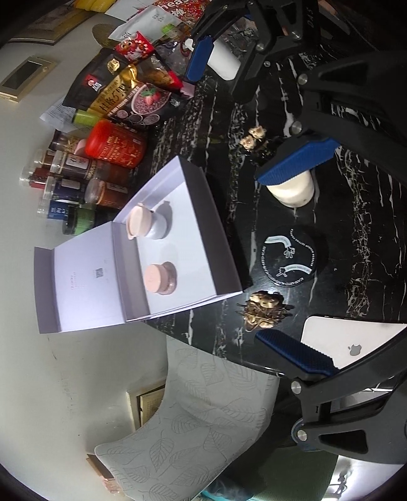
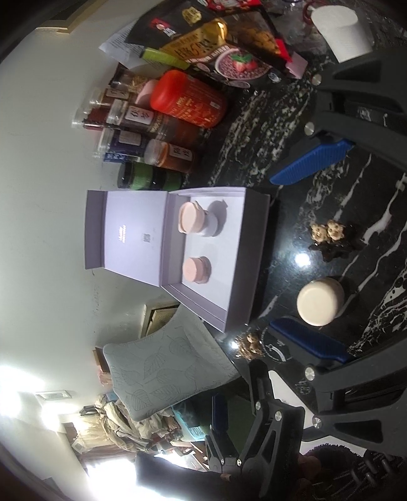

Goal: Organize objects
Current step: 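Move the left tool toward the black powder tin while the right approaches the white cream jar, then close the left gripper on the black powder tin while the right grips the white cream jar, then lift the black powder tin with the left gripper while the right lifts the white cream jar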

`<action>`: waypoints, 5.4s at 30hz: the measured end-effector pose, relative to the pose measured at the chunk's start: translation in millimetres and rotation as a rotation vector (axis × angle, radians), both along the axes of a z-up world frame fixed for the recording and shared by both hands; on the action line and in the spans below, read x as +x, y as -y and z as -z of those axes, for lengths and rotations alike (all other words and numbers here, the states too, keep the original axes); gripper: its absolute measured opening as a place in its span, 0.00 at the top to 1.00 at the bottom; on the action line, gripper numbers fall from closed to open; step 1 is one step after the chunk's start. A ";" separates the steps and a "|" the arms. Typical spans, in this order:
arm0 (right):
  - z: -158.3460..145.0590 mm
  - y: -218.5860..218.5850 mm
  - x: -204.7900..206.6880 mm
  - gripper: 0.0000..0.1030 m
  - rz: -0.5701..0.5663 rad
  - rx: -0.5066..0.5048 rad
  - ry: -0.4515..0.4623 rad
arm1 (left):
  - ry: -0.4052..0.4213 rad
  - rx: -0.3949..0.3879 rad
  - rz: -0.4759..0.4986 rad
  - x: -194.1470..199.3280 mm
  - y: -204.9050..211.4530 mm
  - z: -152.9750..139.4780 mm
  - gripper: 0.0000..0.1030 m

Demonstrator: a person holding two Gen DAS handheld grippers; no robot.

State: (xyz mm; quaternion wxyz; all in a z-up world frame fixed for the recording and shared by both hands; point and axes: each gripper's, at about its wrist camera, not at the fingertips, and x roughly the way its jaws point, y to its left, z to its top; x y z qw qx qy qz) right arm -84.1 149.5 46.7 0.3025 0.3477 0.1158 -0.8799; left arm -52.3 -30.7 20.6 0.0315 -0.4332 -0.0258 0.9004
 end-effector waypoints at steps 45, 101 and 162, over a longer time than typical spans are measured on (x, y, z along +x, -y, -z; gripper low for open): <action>98.6 34.2 18.4 0.18 -0.171 -0.002 0.150 | 0.204 0.044 0.087 -11.2 4.9 97.4 0.10; 126.7 38.9 18.3 0.44 -0.184 0.039 0.165 | 0.143 -0.072 0.179 -3.9 -18.8 111.5 0.23; 118.0 41.4 19.7 0.46 -0.207 -0.016 0.148 | 0.145 -0.023 0.155 3.2 -11.7 100.6 0.35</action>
